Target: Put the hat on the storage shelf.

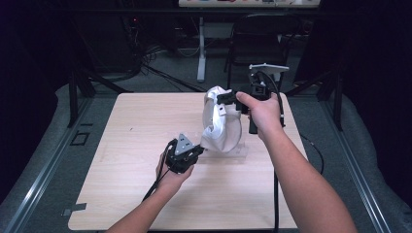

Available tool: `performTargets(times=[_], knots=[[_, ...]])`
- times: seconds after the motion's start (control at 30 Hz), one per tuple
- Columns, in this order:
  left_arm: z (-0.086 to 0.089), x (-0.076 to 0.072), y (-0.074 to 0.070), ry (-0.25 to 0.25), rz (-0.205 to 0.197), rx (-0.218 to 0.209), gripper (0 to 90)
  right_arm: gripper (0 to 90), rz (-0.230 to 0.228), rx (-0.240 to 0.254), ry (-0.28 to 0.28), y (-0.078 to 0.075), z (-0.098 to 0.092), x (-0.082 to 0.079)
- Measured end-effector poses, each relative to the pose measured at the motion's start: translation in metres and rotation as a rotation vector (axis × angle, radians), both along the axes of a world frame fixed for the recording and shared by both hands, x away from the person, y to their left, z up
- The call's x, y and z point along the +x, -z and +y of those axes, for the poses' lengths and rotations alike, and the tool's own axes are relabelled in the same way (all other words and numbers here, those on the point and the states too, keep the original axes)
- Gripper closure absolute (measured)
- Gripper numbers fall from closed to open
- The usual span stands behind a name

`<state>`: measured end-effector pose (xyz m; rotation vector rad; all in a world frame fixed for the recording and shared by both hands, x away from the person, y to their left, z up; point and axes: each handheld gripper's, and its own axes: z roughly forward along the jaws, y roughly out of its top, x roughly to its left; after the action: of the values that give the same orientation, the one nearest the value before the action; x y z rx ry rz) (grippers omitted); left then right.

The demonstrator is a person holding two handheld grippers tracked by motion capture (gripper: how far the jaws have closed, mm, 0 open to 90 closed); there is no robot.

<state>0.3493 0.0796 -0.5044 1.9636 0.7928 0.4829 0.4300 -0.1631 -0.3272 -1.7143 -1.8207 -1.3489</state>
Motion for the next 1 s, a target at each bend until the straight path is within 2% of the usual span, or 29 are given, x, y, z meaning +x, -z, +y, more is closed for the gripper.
performTargets(times=[0.13,0.43,0.63,0.83,0.93,1.0], knots=[[-0.002,0.003,0.004,-0.006,0.018,0.016,85.9,82.5,-0.006,-0.013,0.002,-0.002,0.0,0.0],[0.003,0.001,0.014,-0.019,0.047,0.001,85.8,82.5,0.013,-0.018,-0.018,0.007,0.007,0.001],[0.003,-0.001,0.02,-0.03,0.056,0.006,85.9,82.5,0.014,-0.026,-0.04,0.009,0.013,0.0],[0.005,-0.003,0.023,-0.05,0.063,-0.003,86.0,82.5,0.025,-0.029,-0.041,0.012,0.011,0.0],[0.006,-0.003,0.025,-0.059,0.072,-0.023,86.0,82.4,0.021,-0.031,-0.035,0.013,0.01,0.001],[0.005,-0.003,0.026,-0.058,0.077,-0.014,86.0,82.5,0.023,-0.033,-0.034,0.013,0.008,0.001]])
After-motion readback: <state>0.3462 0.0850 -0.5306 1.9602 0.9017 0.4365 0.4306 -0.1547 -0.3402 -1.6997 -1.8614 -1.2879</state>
